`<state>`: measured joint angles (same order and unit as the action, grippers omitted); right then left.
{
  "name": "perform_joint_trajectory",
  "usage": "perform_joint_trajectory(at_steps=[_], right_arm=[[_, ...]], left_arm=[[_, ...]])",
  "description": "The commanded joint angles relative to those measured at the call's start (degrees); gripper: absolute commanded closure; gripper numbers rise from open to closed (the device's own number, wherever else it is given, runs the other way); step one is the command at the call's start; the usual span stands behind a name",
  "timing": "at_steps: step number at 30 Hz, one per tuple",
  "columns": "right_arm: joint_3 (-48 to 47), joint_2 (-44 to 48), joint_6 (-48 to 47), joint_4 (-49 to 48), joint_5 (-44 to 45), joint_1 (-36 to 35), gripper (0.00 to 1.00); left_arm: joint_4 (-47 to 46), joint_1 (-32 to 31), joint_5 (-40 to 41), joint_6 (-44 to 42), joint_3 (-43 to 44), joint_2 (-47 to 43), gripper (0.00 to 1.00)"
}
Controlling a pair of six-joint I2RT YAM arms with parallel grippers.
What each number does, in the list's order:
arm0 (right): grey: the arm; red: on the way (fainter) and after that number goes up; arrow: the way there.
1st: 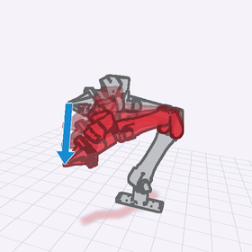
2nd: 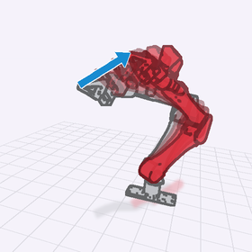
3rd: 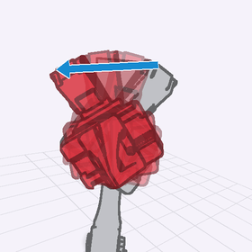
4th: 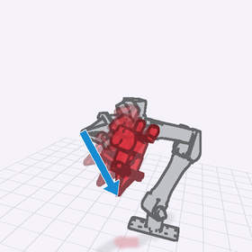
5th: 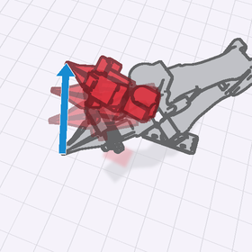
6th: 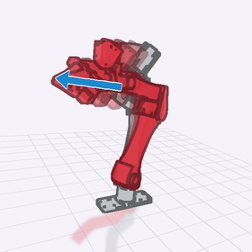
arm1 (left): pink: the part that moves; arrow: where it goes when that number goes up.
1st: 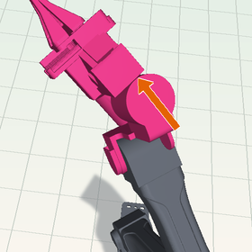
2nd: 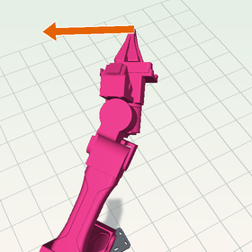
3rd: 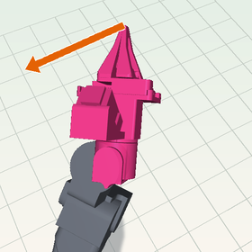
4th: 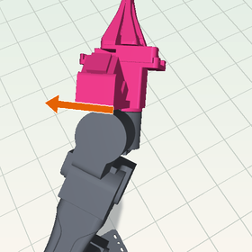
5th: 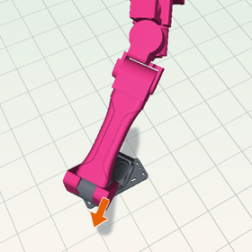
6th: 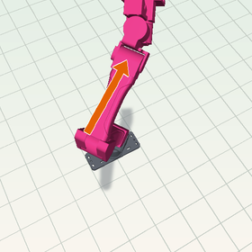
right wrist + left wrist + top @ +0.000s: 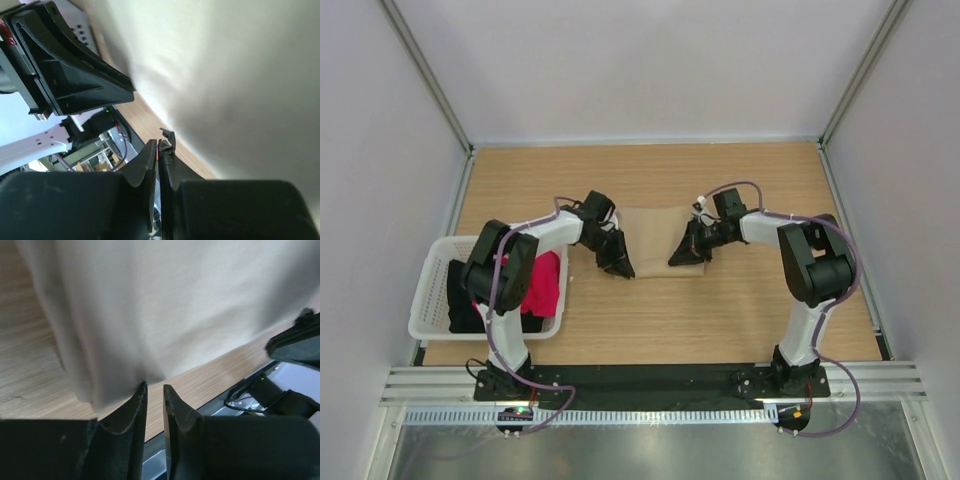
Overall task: Fold and stack the t-shirts
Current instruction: Neatly place the folded tshirt to the corner
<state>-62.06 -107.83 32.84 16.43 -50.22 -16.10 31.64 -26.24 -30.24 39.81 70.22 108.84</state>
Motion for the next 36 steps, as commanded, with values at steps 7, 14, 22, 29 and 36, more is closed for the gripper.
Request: perform_joint_trajectory(at_steps=[7,14,22,29,36], right_arm=[[10.3,3.4,-2.0,0.0,4.2,7.7,0.87],[0.0,11.3,-2.2,7.9,10.8,8.1,0.68],[-16.7,1.4,-9.0,15.7,21.6,8.6,0.28],[-30.6,-9.4,-14.6,19.9,25.2,8.3,0.23],[-33.6,-14.2,-15.5,19.3,24.3,7.9,0.23]], left_arm=[[1.2,0.6,2.8,-2.0,-7.7,0.1,0.81],[9.5,-0.7,3.8,-6.3,-3.9,-8.4,0.8],[16.1,-1.0,7.6,-10.0,-0.5,-17.2,0.78],[18.2,-0.9,12.7,-10.9,0.4,-22.2,0.77],[18.7,0.3,13.3,-10.3,-0.8,-24.2,0.76]])
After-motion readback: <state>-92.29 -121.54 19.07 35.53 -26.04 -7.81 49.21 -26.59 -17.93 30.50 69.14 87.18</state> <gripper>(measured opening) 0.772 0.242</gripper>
